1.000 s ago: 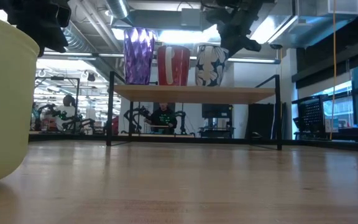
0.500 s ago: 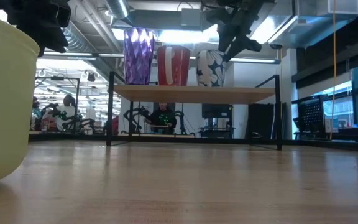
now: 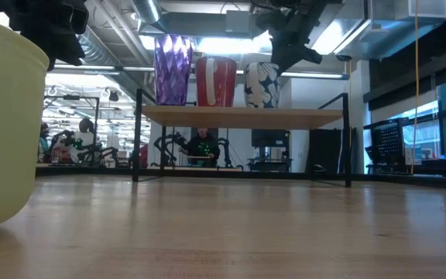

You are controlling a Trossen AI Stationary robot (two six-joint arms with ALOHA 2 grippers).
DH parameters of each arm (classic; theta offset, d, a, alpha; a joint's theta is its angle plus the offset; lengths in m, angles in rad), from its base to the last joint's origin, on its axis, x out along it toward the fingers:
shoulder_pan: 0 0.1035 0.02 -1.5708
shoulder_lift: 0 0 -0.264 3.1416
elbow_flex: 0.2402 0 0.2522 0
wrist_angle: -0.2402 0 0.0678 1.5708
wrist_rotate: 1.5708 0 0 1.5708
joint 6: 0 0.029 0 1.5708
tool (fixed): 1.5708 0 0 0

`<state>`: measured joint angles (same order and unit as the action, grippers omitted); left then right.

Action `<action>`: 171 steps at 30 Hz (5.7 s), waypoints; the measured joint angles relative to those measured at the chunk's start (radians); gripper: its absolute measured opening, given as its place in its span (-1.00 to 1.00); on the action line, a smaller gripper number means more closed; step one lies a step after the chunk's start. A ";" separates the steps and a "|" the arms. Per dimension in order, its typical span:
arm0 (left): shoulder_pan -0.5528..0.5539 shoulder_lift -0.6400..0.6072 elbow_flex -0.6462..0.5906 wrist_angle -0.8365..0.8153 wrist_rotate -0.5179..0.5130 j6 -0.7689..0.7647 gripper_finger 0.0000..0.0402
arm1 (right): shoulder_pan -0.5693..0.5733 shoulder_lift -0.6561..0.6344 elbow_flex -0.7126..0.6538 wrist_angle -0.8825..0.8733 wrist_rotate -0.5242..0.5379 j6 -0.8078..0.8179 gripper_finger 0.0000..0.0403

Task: Stack small to large cups/mugs on shelf
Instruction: Put the blue mug on the shelf

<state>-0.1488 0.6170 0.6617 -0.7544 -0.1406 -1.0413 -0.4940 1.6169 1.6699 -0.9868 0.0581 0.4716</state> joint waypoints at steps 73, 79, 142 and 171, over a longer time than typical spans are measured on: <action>0.000 0.000 0.000 -0.015 -0.066 0.162 -0.73 | 0.469 0.128 0.145 -0.055 0.413 0.585 -0.38; 0.000 0.000 0.000 -0.015 -0.053 0.183 -0.73 | 0.477 0.143 0.145 -0.004 0.432 0.630 0.01; 0.000 -0.001 0.000 -0.016 0.001 0.240 -0.73 | 0.461 0.180 0.145 0.196 0.445 0.395 -0.97; -0.001 0.000 0.000 -0.013 -0.194 0.324 -0.73 | 0.598 0.181 0.145 0.079 0.725 -0.191 -0.96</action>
<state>-0.1493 0.6167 0.6617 -0.7674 -0.3348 -0.7176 0.1040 1.7977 1.8149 -0.9080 0.7830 0.2802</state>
